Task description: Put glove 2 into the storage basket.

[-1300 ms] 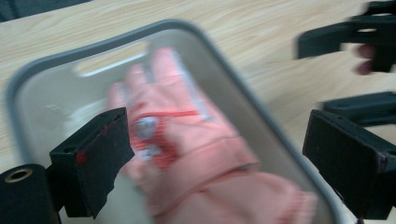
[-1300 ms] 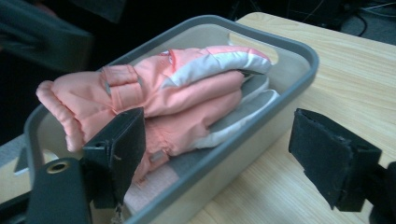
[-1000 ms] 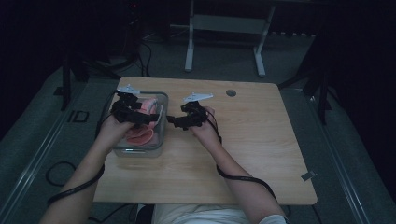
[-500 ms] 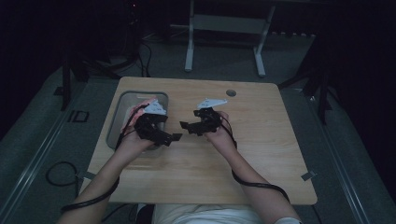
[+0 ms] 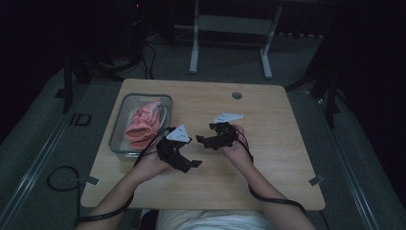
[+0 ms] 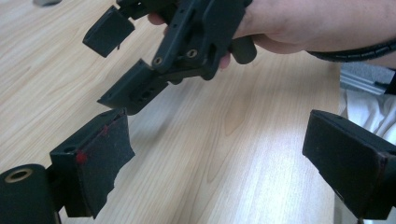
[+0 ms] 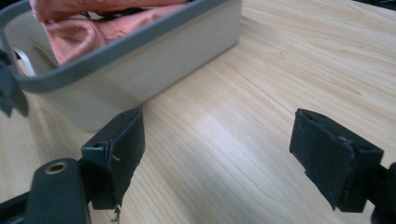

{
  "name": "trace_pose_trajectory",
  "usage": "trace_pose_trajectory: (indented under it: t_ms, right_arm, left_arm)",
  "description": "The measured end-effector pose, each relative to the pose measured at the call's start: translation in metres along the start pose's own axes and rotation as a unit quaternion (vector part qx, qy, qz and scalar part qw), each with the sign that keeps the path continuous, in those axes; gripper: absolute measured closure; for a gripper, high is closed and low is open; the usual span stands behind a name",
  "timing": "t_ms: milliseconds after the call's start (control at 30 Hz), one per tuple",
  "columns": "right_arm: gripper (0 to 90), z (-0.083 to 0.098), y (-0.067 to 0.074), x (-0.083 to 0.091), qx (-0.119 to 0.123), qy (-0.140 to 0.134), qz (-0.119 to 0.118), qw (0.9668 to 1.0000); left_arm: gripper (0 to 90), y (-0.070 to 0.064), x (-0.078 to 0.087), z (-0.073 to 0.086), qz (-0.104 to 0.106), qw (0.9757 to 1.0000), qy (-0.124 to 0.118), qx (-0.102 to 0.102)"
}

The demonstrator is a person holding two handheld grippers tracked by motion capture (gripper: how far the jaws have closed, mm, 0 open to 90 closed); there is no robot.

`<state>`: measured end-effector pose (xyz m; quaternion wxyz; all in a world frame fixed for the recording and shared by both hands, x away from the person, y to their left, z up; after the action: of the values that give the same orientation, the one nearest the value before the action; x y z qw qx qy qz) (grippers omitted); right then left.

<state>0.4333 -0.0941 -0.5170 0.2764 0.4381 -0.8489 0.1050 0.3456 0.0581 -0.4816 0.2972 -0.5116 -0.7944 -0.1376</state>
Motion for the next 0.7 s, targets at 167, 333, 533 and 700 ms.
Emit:
trace_pose_trajectory:
  t_ms: [167,333,533,700]
  right_arm:
    - [18.1,0.013,-0.002,0.008,-0.002,0.003,0.001,1.0]
    - [17.5,0.027,-0.005,0.014,-0.006,0.008,0.005,0.9999]
    - [17.3,0.042,-0.005,0.018,-0.004,0.015,0.003,0.9999]
    - [17.2,0.052,-0.002,0.023,0.003,0.01,0.003,0.9999]
  left_arm:
    - [7.5,-0.009,-0.013,0.005,0.005,0.9999,0.0,-0.012]
    - [7.5,-0.016,-0.025,0.01,0.013,0.9996,0.004,-0.025]
    - [7.5,-0.022,-0.037,0.016,0.021,0.9994,0.005,-0.026]
    - [7.5,-0.027,-0.046,0.023,0.025,0.9991,0.014,-0.032]
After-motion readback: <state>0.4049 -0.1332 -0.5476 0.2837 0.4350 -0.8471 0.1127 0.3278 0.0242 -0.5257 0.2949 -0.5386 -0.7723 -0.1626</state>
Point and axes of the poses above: each handheld gripper's, and its own axes: x roughly backward along the jaws, z roughly out of its underside, y roughly to its left, the point moved 4 cm from there along -x, roughly forward along the jaws, and after that the axes turned 3 degrees about x, right-handed, at the moved point
